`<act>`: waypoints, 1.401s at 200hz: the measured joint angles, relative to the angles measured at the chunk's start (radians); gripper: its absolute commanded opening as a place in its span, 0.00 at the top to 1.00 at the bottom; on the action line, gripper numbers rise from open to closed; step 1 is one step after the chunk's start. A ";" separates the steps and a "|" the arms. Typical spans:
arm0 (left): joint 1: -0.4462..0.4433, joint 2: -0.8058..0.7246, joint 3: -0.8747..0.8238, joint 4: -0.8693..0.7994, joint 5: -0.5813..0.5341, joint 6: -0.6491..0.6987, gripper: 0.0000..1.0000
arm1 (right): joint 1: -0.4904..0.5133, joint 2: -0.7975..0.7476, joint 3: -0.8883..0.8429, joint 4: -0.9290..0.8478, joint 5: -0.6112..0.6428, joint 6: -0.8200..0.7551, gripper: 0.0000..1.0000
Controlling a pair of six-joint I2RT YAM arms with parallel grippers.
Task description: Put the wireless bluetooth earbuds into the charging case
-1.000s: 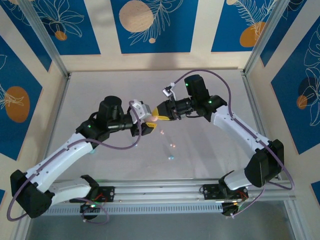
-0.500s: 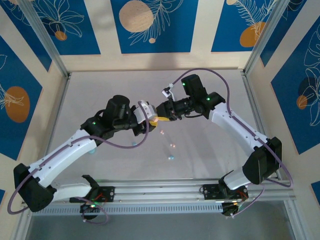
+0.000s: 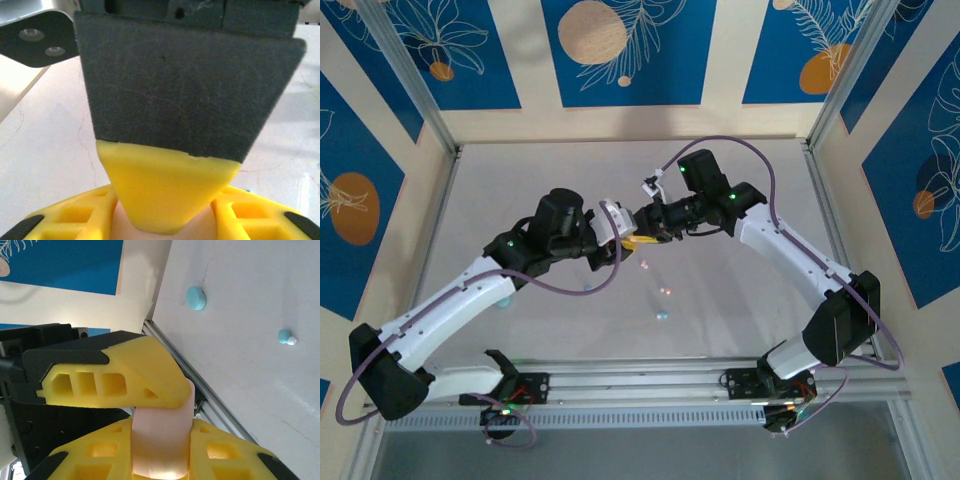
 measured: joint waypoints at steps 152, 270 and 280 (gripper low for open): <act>0.015 0.113 0.068 -0.016 -0.239 -0.944 0.94 | -0.010 -0.521 -0.607 0.499 0.524 0.006 0.46; 0.020 0.113 0.066 0.122 -0.247 -1.524 0.93 | 0.312 -0.362 -0.814 1.232 0.908 -0.157 0.45; 0.020 0.113 0.066 0.124 -0.245 -1.535 0.93 | 0.306 -0.351 -0.813 1.266 0.908 -0.157 0.45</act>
